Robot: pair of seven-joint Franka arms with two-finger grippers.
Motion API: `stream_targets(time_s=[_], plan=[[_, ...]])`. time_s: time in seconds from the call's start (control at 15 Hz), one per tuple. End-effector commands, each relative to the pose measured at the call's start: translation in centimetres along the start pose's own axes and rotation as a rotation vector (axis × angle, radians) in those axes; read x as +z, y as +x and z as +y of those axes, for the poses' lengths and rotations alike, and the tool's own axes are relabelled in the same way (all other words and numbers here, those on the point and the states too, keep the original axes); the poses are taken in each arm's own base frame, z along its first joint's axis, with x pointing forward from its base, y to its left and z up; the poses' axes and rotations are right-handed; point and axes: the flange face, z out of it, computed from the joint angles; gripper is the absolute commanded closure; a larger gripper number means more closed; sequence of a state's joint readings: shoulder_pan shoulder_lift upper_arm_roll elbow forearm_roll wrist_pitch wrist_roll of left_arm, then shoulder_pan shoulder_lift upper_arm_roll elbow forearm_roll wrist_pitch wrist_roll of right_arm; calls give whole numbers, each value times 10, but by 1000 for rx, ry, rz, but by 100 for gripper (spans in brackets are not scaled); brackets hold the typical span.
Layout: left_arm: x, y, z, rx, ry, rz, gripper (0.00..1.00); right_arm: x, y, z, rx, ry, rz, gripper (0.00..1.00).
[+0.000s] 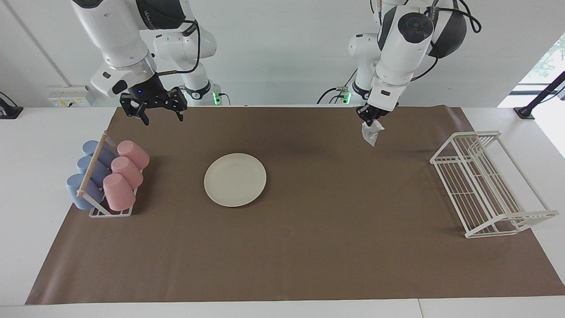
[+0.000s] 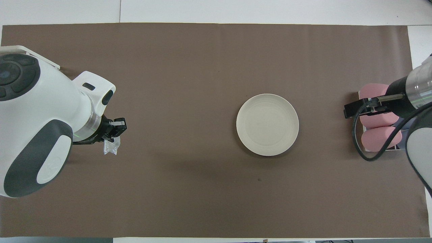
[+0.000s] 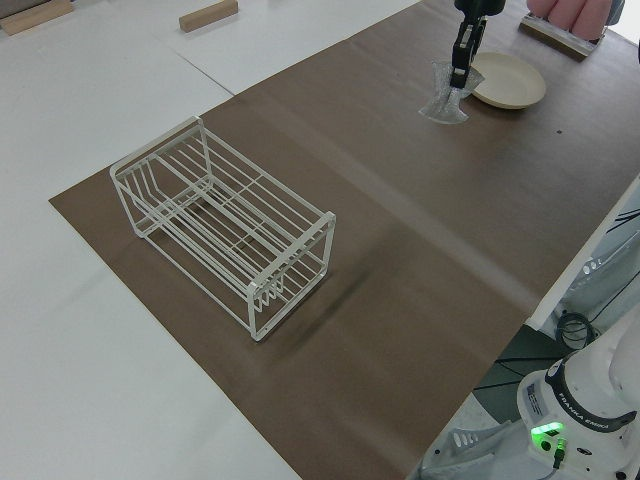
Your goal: Wipe plate with sponge
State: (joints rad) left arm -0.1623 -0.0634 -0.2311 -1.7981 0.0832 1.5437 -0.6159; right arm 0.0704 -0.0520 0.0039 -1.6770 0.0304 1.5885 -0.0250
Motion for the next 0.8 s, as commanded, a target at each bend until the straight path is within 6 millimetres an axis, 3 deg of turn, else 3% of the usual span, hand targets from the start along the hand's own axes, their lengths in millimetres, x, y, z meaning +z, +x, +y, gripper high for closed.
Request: stream_targets(time_s=[0.0, 0.27, 0.47, 0.73], plan=[[-5, 2, -1, 8, 194, 48, 100, -1, 1, 19, 8, -11, 6, 0], [4, 8, -10, 12, 436, 114, 100, 2, -3, 38, 47, -10, -25, 0], [26, 34, -15, 14, 596, 148, 100, 2, -2, 62, 89, -19, -16, 0], [45, 69, -28, 124, 777, 166, 100, 1, -3, 64, 93, -5, -13, 0]])
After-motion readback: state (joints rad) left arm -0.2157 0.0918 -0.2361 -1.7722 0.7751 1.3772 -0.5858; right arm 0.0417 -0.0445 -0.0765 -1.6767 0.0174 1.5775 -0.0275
